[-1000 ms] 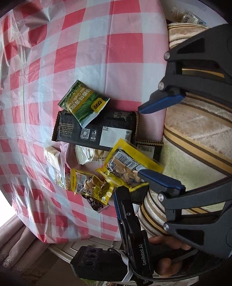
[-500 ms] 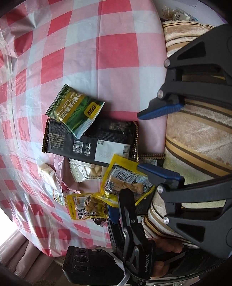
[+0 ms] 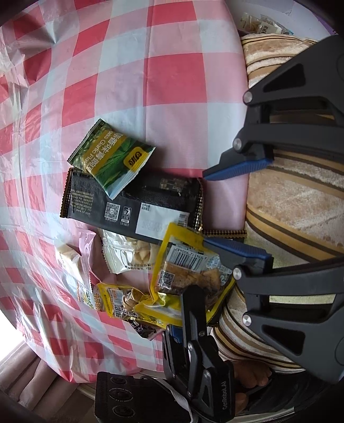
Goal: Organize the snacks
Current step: 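Grasp the small yellow packet with the left tool while the right tool grasps the green garlic-flavor bag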
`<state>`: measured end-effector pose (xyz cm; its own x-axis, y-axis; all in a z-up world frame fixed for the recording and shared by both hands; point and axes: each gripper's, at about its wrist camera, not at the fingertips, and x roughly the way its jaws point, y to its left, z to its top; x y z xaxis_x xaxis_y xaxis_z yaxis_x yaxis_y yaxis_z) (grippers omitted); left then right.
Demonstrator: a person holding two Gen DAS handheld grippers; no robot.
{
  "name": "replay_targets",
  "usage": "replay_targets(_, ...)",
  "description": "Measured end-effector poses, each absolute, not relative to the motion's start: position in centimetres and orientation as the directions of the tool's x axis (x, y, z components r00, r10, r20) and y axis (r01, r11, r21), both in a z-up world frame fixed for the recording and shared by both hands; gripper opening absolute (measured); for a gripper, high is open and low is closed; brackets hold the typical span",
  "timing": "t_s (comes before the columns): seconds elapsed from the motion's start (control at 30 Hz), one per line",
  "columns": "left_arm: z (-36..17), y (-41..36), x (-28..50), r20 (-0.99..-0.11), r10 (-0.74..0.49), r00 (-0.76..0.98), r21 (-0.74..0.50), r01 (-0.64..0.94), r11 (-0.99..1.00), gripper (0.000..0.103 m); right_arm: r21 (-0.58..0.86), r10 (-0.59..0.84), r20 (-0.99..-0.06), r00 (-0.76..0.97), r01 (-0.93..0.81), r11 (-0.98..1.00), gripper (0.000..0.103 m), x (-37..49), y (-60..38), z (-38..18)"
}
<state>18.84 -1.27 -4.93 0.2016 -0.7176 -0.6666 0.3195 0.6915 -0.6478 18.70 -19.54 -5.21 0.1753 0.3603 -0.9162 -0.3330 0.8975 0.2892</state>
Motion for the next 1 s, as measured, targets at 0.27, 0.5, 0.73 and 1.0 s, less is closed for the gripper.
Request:
replay_targets(0.27,-5.0,-1.6,18.6,-0.652,-0.728,0.211,-0.665,0.302,0.683,0.018,0.308,0.378,-0.908,0.181,-0.322,0.895,0.049,18.7,-19.8,-5.2)
replay_targets(0.5,-4.2,-0.4,18.0,-0.633,-0.711,0.307,-0.663,0.260,0.702,0.018,0.374,0.421,-0.857,0.298,-0.204,0.905,0.052,19.6,-22.9,-3.5)
replay_targets(0.73,-3.7,0.2,17.5,-0.633,-0.674,0.381,-0.643,0.226,0.732,0.018,0.419,0.417,-0.818,0.396,-0.085,0.904,0.052,22.5,-24.2,-3.1)
replay_targets(1.0,-3.5,0.0,17.2,-0.634,-0.662,0.399,-0.630,0.230,0.742,0.018,0.411,0.378,-0.831,0.408,-0.007,0.911,0.052,25.8,-23.9,-4.2)
